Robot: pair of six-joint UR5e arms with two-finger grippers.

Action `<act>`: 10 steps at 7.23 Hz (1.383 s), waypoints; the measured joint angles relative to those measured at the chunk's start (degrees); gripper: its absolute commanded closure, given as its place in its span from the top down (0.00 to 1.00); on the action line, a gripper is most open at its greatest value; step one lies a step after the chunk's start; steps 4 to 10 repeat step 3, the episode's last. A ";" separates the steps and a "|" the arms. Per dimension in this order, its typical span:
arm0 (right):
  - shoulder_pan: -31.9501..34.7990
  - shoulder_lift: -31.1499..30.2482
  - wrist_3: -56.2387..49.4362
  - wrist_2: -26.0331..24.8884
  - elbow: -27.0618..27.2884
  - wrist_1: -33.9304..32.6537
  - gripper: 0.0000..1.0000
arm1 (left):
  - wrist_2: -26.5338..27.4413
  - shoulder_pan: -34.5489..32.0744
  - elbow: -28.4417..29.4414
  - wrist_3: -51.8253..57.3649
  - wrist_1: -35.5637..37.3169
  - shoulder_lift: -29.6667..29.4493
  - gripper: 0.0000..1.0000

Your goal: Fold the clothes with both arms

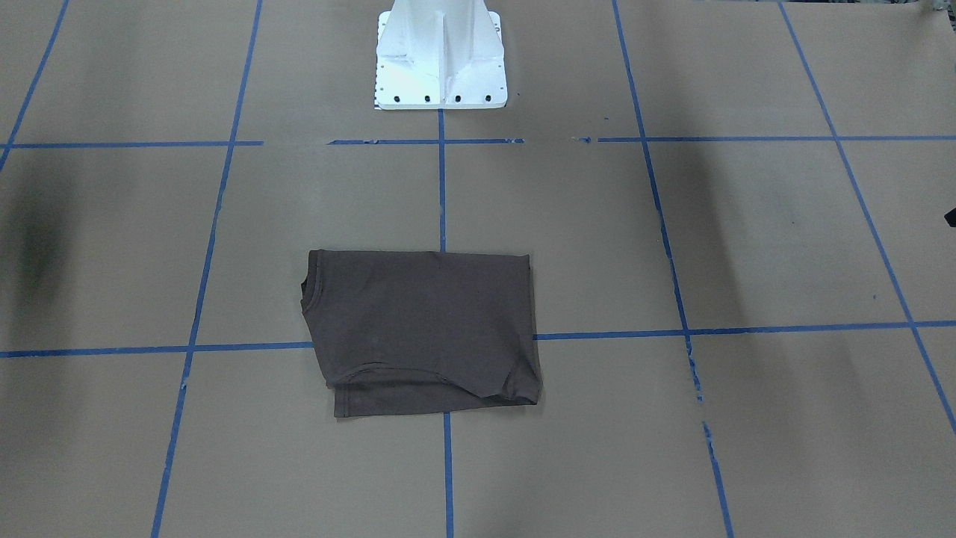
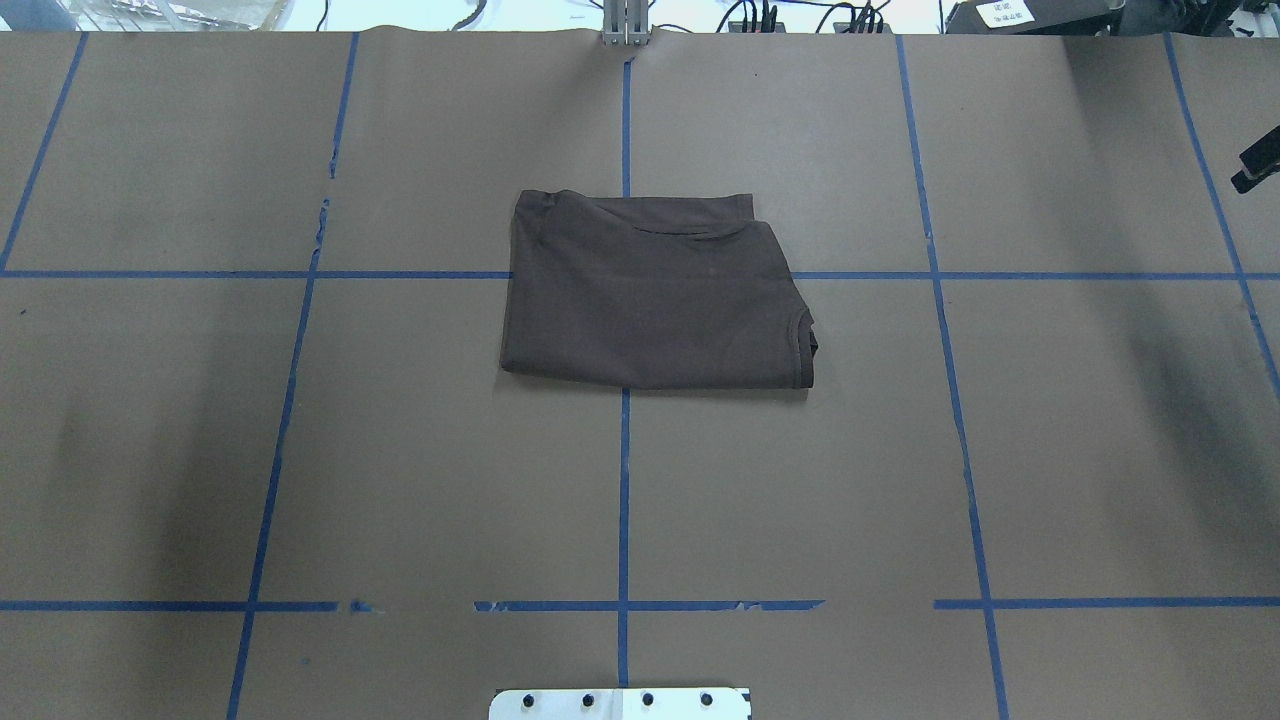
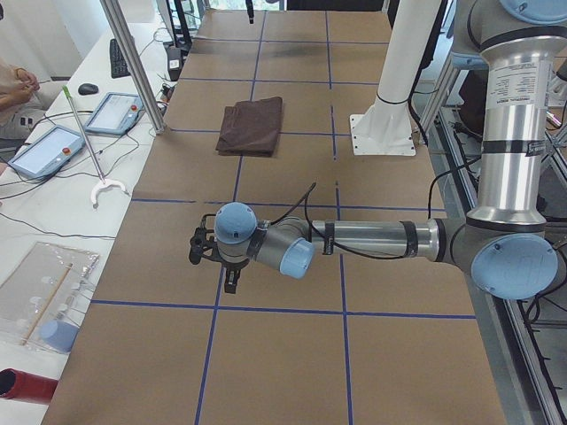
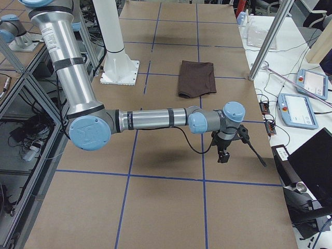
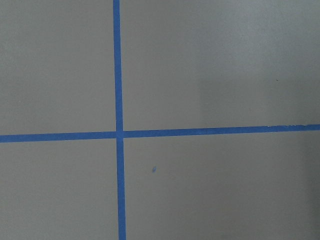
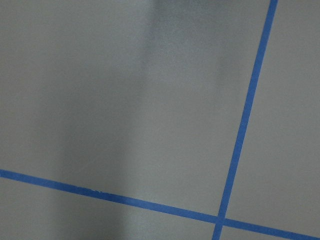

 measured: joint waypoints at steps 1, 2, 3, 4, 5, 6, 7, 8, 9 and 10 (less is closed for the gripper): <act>-0.51 0.03 0.02 0.59 0.10 -0.04 1.00 | -0.08 -0.05 -0.49 -0.04 -0.14 -0.11 1.00; -0.99 0.05 0.02 1.51 0.06 -0.06 1.00 | -0.38 -0.09 -0.63 -0.12 0.08 0.73 1.00; -1.23 0.01 0.03 2.49 0.01 -0.07 1.00 | -0.93 -0.16 -0.75 -0.17 0.28 2.05 1.00; -1.23 0.01 0.03 2.49 0.01 -0.07 1.00 | -0.93 -0.16 -0.75 -0.17 0.28 2.05 1.00; -1.23 0.01 0.03 2.49 0.01 -0.07 1.00 | -0.93 -0.16 -0.75 -0.17 0.28 2.05 1.00; -1.23 0.01 0.03 2.49 0.01 -0.07 1.00 | -0.93 -0.16 -0.75 -0.17 0.28 2.05 1.00; -1.23 0.01 0.03 2.49 0.01 -0.07 1.00 | -0.93 -0.16 -0.75 -0.17 0.28 2.05 1.00; -1.23 0.01 0.03 2.49 0.01 -0.07 1.00 | -0.93 -0.16 -0.75 -0.17 0.28 2.05 1.00; -1.23 0.01 0.03 2.49 0.01 -0.07 1.00 | -0.93 -0.16 -0.75 -0.17 0.28 2.05 1.00; -1.23 0.01 0.03 2.49 0.01 -0.07 1.00 | -0.93 -0.16 -0.75 -0.17 0.28 2.05 1.00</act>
